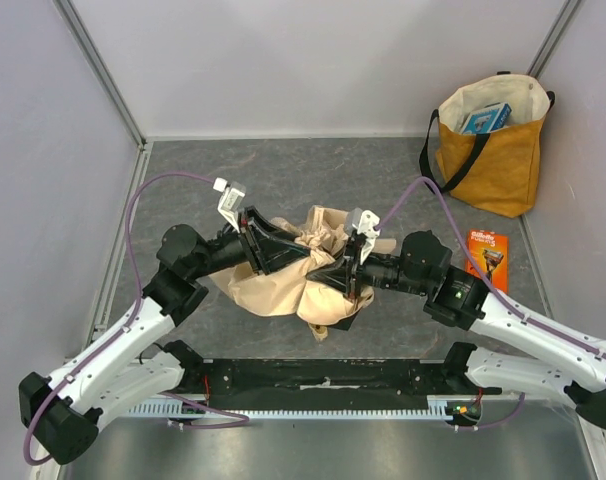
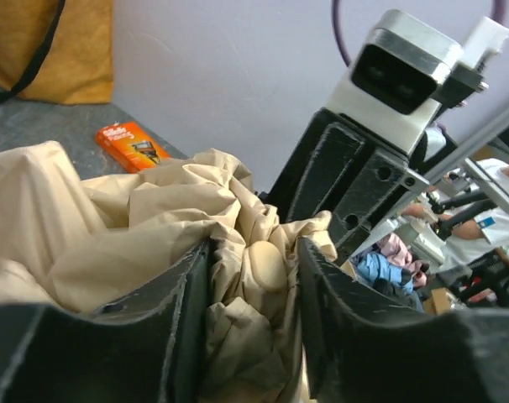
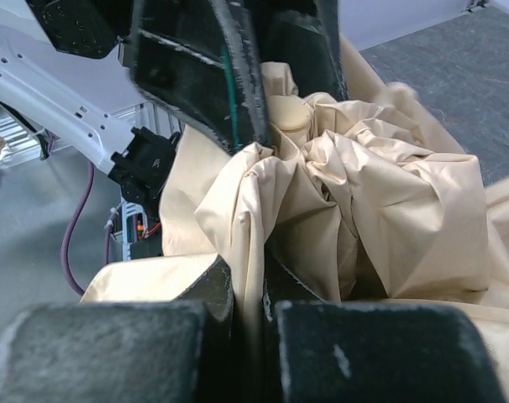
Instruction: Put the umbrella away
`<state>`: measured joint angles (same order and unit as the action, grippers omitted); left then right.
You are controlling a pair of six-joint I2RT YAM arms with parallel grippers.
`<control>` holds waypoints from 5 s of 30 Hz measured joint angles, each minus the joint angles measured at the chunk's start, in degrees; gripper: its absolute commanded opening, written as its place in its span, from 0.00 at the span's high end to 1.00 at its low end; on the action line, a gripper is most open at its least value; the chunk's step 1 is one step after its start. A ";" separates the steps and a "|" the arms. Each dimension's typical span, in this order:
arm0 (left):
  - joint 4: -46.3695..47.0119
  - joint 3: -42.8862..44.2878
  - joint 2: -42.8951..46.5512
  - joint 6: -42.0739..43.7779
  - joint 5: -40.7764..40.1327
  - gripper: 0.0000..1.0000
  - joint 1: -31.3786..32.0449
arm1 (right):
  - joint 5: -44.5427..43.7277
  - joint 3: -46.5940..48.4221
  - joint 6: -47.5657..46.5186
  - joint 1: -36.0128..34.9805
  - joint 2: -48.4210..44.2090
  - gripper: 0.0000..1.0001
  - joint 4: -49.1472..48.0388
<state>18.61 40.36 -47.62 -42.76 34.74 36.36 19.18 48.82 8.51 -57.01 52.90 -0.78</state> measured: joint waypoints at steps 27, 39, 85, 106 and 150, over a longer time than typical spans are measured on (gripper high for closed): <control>1.01 -1.86 7.06 3.17 -3.63 0.98 -0.22 | -12.28 13.16 8.55 -0.59 1.70 0.02 21.88; 9.16 -2.93 4.46 -1.38 -3.19 0.98 -0.31 | -6.93 9.51 9.97 -0.76 9.94 0.02 3.76; 8.00 -1.97 5.11 -4.74 -8.90 0.10 0.13 | -11.34 -6.12 9.81 -1.77 5.49 1.00 -22.69; -37.73 15.69 22.21 15.17 -31.87 0.04 0.11 | -10.62 -8.50 -0.44 -1.77 -7.32 1.00 -9.81; -1.81 10.60 -4.17 -9.60 -3.80 0.06 -3.82 | -25.55 -1.14 -3.15 -2.25 -4.96 1.00 -0.74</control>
<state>16.80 50.96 -51.79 -52.36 30.94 32.53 -6.37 47.68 5.37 -59.27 47.94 -1.52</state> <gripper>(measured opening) 0.921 0.272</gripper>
